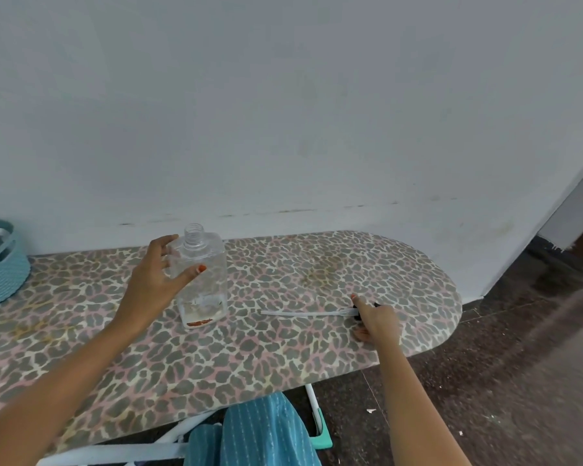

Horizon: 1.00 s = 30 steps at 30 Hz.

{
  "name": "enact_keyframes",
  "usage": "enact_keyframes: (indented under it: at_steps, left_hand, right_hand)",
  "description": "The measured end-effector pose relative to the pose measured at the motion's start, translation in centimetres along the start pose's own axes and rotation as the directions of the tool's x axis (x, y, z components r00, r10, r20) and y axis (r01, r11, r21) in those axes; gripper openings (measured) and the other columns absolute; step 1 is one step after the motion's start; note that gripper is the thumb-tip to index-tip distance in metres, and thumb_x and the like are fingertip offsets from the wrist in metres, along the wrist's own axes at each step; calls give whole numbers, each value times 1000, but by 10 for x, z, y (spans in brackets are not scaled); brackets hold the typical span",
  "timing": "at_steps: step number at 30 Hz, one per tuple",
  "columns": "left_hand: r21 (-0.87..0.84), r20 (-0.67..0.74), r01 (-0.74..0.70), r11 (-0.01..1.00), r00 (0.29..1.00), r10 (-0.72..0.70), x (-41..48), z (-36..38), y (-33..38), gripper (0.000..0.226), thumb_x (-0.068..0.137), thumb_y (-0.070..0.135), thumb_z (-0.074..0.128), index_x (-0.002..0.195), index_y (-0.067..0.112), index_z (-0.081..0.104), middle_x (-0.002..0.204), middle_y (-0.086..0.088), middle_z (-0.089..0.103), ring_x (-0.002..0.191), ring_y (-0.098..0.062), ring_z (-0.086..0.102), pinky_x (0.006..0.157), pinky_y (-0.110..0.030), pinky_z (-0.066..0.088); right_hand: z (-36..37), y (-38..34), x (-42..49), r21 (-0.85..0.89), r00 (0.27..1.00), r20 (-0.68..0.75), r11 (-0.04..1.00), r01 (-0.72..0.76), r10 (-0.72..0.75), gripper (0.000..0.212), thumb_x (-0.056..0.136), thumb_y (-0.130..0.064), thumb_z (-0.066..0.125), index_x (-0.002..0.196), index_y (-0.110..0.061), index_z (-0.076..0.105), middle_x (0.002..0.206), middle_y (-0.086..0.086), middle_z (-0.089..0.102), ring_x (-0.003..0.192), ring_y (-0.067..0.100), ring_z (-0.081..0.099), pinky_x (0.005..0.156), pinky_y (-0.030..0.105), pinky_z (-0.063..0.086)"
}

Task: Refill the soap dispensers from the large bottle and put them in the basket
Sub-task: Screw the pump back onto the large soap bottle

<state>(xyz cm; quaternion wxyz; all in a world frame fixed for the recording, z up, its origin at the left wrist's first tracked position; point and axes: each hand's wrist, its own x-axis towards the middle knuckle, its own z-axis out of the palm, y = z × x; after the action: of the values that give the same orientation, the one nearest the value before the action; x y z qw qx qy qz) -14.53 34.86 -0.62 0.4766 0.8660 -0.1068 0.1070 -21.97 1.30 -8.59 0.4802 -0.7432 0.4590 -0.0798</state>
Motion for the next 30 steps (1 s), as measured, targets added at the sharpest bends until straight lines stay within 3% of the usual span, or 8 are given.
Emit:
enact_keyframes:
  at_steps: [4, 6, 11, 18, 23, 27, 30]
  left_hand:
    - [8, 1, 2, 1000, 1000, -2, -1, -1, 2, 67, 77, 30, 68, 134, 16, 35, 135, -10, 47, 118, -31, 49, 89, -36, 42]
    - [4, 2, 2, 1000, 1000, -2, -1, -1, 1, 68, 77, 30, 69, 134, 16, 35, 134, -10, 47, 118, -31, 50, 88, -35, 41]
    - [-51, 19, 5, 999, 1000, -5, -3, -3, 5, 67, 77, 27, 70, 134, 17, 36, 135, -9, 47, 113, -23, 48, 89, -32, 40]
    - [-75, 35, -3, 997, 999, 5, -3, -4, 4, 66, 75, 26, 72, 131, 15, 37, 122, -1, 48, 102, -12, 46, 82, -26, 40]
    - [-124, 42, 9, 992, 999, -4, -1, -5, 3, 64, 73, 27, 74, 126, 19, 40, 113, 7, 46, 104, -13, 48, 81, -25, 40]
    - [-130, 51, -11, 991, 999, 18, -1, -6, 1, 62, 74, 28, 73, 125, 19, 40, 113, 10, 46, 105, -9, 47, 83, -23, 38]
    - [-141, 57, -2, 990, 998, 10, 1, -6, -2, 63, 73, 32, 74, 125, 23, 40, 114, 11, 47, 106, -9, 48, 84, -24, 39]
  right_hand:
    - [0, -1, 5, 67, 998, 33, 996, -55, 53, 43, 83, -37, 64, 60, -1, 57, 58, 13, 60, 47, 26, 56, 62, 40, 56]
    - [-3, 1, 6, 148, 996, 55, 986, -80, 72, 36, 82, -30, 66, 63, -1, 58, 59, 14, 60, 47, 25, 55, 57, 37, 55]
    - [-2, 4, 5, 417, 990, 121, 901, -118, 73, 30, 79, -23, 70, 83, 6, 60, 75, 23, 66, 64, 32, 65, 74, 46, 56]
    - [-4, -66, -40, 697, 965, 68, 703, 137, -254, 26, 84, -12, 64, 104, 4, 59, 93, 18, 64, 77, 22, 64, 66, 23, 58]
    - [-11, -139, -100, 763, 858, -102, 513, 393, -504, 39, 83, -14, 65, 117, 1, 55, 107, 16, 64, 89, 19, 65, 74, 25, 58]
    - [-18, -190, -148, 746, 709, -201, 364, 558, -676, 25, 83, -16, 66, 106, -6, 62, 95, 11, 65, 86, 23, 69, 76, 30, 57]
    - [-21, -219, -174, 747, 624, -214, 286, 601, -751, 22, 83, -15, 66, 102, -5, 63, 85, 6, 64, 78, 24, 70, 71, 29, 57]
